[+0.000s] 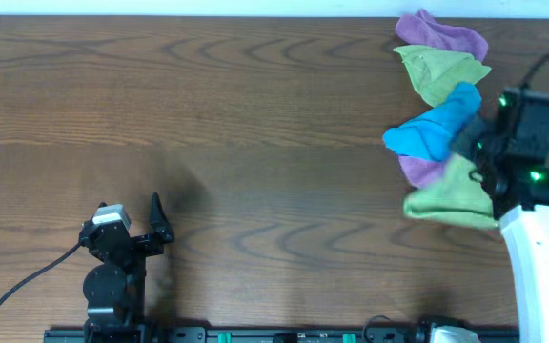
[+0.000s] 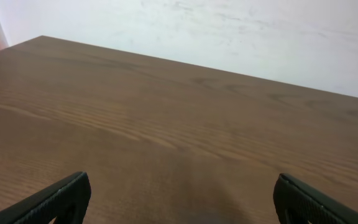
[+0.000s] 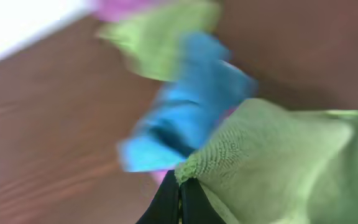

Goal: Fold the cloth
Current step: 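Lift the green cloth with the right gripper and carry it left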

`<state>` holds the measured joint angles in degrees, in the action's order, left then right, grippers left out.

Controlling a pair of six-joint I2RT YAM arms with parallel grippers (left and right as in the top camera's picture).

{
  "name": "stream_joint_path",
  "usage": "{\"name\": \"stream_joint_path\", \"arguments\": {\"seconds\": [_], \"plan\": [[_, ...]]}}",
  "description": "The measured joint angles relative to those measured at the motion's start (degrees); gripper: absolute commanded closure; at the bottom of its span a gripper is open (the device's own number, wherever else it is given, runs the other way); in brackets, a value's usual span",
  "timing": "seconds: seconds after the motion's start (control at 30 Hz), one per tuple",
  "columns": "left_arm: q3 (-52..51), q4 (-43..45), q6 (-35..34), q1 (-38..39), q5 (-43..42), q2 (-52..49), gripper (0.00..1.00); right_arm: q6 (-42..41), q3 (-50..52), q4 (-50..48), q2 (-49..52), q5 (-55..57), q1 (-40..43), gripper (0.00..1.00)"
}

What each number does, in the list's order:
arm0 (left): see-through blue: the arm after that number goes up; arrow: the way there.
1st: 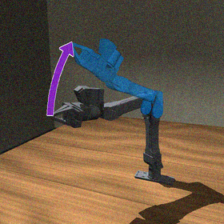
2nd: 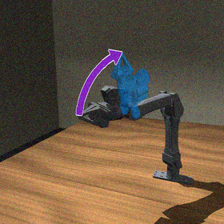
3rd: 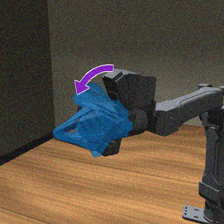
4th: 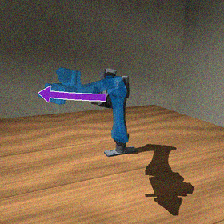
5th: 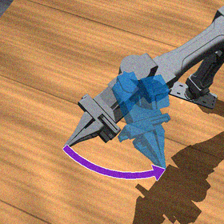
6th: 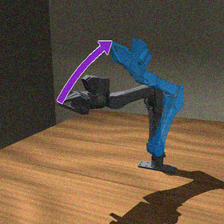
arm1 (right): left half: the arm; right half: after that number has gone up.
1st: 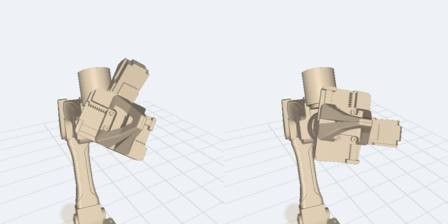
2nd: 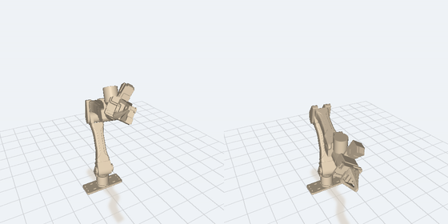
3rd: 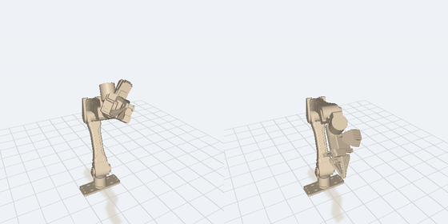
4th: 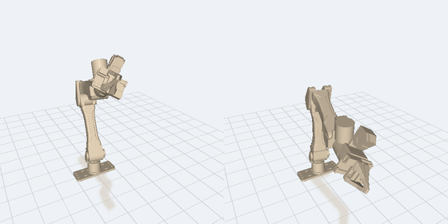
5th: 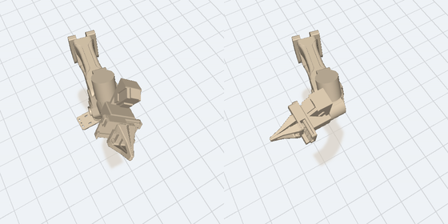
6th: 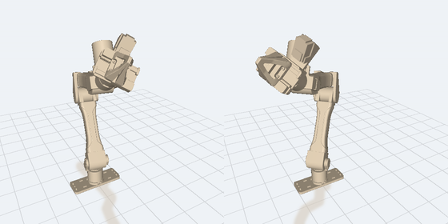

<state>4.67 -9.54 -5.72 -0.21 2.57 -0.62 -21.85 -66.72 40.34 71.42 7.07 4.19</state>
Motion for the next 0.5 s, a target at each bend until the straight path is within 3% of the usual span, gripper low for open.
{"name": "stream_joint_path", "arguments": {"seconds": [0.13, 0.5], "plan": [[0.00, 0.00, 0.00, 0.00, 0.00, 0.00, 0.05, 5.53, -6.47, 0.98, -0.11, -3.04, -12.09, 0.99], [0.00, 0.00, 0.00, 0.00, 0.00, 0.00, 0.05, 8.33, -7.15, 5.60, -0.04, -10.47, -34.05, 0.99]]}}
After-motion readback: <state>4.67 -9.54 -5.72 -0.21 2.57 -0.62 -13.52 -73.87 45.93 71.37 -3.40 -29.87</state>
